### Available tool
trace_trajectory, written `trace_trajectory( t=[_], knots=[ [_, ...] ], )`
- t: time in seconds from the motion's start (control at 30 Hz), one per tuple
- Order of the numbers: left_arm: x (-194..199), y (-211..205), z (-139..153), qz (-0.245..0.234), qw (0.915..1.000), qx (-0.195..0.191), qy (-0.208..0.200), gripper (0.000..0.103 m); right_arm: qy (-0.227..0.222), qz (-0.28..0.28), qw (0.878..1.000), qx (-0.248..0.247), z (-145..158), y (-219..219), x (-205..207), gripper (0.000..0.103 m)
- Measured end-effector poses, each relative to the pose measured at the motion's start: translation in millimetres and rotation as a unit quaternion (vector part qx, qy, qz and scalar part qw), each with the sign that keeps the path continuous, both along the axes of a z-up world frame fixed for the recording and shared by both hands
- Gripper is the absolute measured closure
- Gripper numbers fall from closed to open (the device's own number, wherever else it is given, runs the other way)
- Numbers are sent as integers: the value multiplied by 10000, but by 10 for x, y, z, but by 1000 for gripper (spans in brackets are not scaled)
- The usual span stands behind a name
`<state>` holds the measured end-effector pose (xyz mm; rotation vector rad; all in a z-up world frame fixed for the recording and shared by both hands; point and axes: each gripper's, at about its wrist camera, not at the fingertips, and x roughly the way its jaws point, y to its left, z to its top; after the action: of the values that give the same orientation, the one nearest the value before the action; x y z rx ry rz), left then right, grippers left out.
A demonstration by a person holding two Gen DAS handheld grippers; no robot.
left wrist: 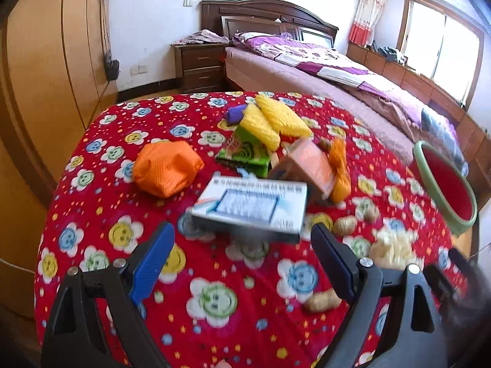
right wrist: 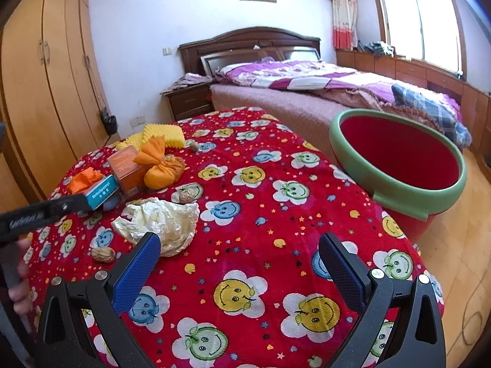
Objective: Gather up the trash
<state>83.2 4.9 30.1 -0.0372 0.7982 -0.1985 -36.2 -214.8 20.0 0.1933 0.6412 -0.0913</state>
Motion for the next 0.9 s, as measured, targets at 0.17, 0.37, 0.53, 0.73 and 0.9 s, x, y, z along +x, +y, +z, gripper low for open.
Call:
trace_trajectory(
  t=[0.17,0.37,0.53,0.73,0.9],
  knots=[
    [253,199,124,351,9993,90,-71,12,69,-18,10000,69,14,-60,33,1],
    [636,425,22,664,9971,333,187,12,109,59,9997,193,55,-56,66,1],
    [863,530,-173,820,9950,255,510,25,129,161,9997,111,82,-6,103,1],
    [984,511,-347,836,9939,61,722,36,247,252,9994,35,35,34,190,1],
    [979,448,-354,789,9946,251,625,58,307,328,9990,16,-1,47,204,1]
  ],
)
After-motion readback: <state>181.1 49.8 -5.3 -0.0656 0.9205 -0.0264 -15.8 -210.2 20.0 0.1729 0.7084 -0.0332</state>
